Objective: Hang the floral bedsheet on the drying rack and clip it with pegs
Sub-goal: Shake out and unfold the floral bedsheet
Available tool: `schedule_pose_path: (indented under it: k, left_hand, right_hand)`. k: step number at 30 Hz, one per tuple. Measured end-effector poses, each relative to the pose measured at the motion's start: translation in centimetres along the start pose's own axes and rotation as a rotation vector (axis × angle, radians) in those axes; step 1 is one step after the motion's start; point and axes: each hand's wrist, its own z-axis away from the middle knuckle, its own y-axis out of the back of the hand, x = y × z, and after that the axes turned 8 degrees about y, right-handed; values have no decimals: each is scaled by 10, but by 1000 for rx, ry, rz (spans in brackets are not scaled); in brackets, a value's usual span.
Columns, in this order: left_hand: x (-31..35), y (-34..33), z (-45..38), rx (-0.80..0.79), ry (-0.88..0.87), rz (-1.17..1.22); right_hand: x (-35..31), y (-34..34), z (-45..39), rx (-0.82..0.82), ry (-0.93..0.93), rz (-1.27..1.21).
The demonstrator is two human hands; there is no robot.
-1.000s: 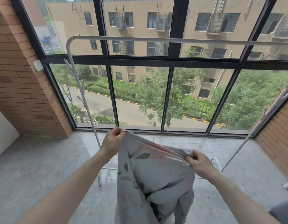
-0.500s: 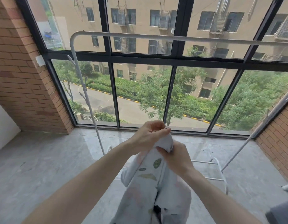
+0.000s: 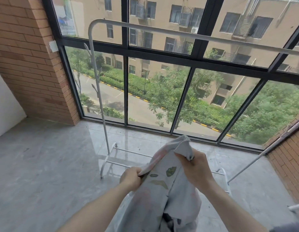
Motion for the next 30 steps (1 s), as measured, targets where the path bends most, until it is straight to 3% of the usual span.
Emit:
schedule_pose_path:
  k: [5,8,11,13,18,21,24,27,28,30]
  left_hand:
    - [14,51,-16,341,-2,203]
    - [49,84,-9,457,-163,298]
    - [92,107,16,438,-392,355]
    - [121,119,38,396,-529,383]
    - [170,123,81,252,-869,207]
    - [180,122,95,176,-928,169]
    - [165,144,88,-62,-817,167]
    - [105,164,54,-444,-448,376]
    - [77,162,40,-503,-312,487]
    - [25,144,19,-380,-78,505]
  right_hand:
    - [30,34,12,-36,-167,21]
    - [64,55,26,-26,-442,1]
    - [88,61,45,-85,-642,149]
    - [84,55,43,-117,-597,151]
    - [17,11,0,-193,-173,92]
    - [-11,-7,-21,-76,-26,117]
    - [-11,-8,-24,-11,24,54]
    - [-3,-6,-15,6,55,-64]
    - [-3,-8,-13,0,72,-85]
    - [-6,-12,-10,-13,101,-136]
